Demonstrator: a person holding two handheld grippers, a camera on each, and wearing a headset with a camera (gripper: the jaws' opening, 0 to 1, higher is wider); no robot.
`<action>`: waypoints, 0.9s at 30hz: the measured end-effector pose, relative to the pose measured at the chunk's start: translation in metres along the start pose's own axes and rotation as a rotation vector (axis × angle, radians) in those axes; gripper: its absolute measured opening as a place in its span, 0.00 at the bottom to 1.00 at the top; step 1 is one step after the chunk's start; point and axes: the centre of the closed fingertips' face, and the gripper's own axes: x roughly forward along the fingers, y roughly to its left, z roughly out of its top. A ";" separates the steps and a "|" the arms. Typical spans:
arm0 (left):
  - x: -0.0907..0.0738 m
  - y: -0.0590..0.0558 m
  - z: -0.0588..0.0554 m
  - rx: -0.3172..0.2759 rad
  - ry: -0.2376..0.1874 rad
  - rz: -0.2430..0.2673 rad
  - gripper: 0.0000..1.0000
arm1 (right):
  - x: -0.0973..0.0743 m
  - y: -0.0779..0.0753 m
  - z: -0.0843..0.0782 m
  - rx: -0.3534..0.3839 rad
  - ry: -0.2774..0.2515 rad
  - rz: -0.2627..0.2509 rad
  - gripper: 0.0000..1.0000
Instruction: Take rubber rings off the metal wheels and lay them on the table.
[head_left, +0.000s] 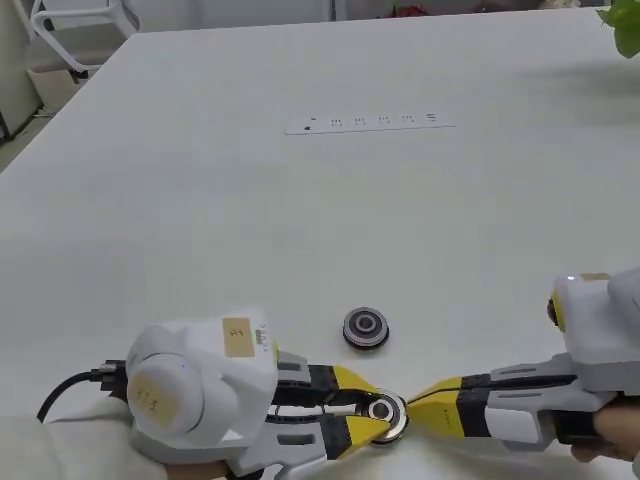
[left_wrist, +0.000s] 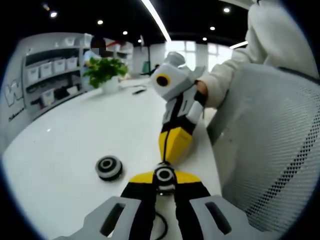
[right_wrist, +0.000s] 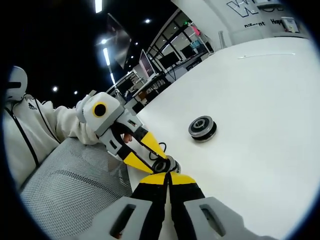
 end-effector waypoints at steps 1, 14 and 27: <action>0.000 0.000 0.000 -0.001 0.000 0.000 0.14 | 0.000 0.000 0.000 0.000 -0.001 0.001 0.00; 0.000 0.000 -0.001 -0.002 -0.001 -0.001 0.14 | 0.002 0.004 0.002 -0.007 -0.001 0.009 0.00; 0.001 -0.001 0.000 0.000 -0.003 -0.001 0.14 | 0.002 0.006 0.002 -0.008 -0.001 0.014 0.00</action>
